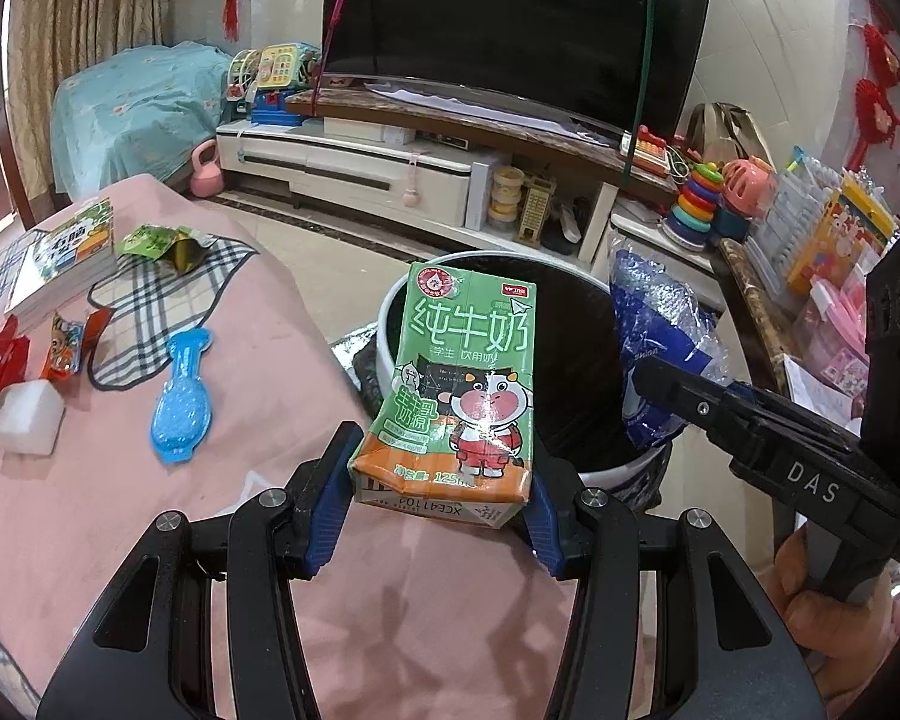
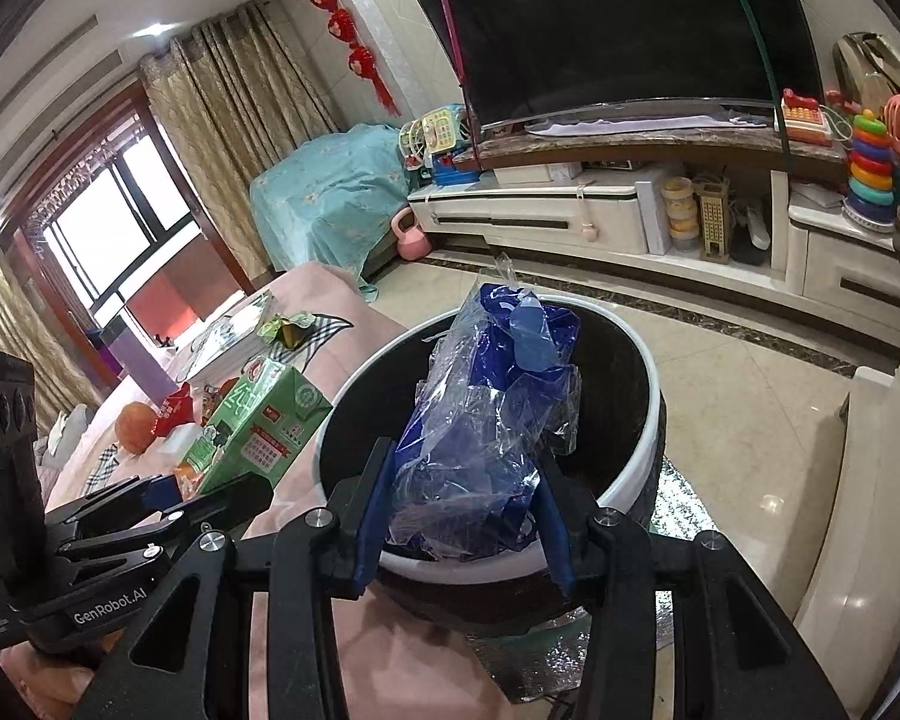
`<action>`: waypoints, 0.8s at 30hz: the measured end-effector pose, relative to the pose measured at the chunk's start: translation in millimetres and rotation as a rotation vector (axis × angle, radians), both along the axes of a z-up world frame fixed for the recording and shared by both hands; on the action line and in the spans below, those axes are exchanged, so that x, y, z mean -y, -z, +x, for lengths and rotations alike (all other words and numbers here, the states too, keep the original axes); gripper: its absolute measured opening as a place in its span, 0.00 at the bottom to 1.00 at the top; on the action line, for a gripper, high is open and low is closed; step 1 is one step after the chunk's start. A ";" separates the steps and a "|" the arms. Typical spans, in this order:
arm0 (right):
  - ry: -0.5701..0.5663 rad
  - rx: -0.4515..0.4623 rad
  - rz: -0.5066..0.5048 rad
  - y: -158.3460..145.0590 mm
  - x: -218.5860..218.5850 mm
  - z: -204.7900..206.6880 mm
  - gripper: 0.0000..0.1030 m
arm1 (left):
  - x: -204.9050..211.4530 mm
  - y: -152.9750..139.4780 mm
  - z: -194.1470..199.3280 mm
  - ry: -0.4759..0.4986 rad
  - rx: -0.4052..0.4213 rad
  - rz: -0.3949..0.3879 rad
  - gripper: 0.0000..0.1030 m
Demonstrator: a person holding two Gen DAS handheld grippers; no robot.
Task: Collect trash
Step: 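Lift and carry the green carton and blue bag over the trash bin, then open both grippers to drop the carton and bag into the bin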
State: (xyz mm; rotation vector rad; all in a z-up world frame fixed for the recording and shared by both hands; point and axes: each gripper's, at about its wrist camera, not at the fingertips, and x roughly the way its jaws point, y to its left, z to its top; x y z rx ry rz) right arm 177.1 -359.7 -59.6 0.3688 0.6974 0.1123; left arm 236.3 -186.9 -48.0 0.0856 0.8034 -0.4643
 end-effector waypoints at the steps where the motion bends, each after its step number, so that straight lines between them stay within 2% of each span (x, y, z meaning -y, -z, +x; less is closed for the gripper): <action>1: 0.000 -0.002 0.000 0.5 0.8 0.9 0.43 | 1.5 0.1 1.1 0.002 0.000 0.001 0.48; 24: -0.014 -0.058 -0.003 13.1 10.6 25.3 0.45 | 23.4 8.3 27.9 0.025 -0.035 0.012 0.48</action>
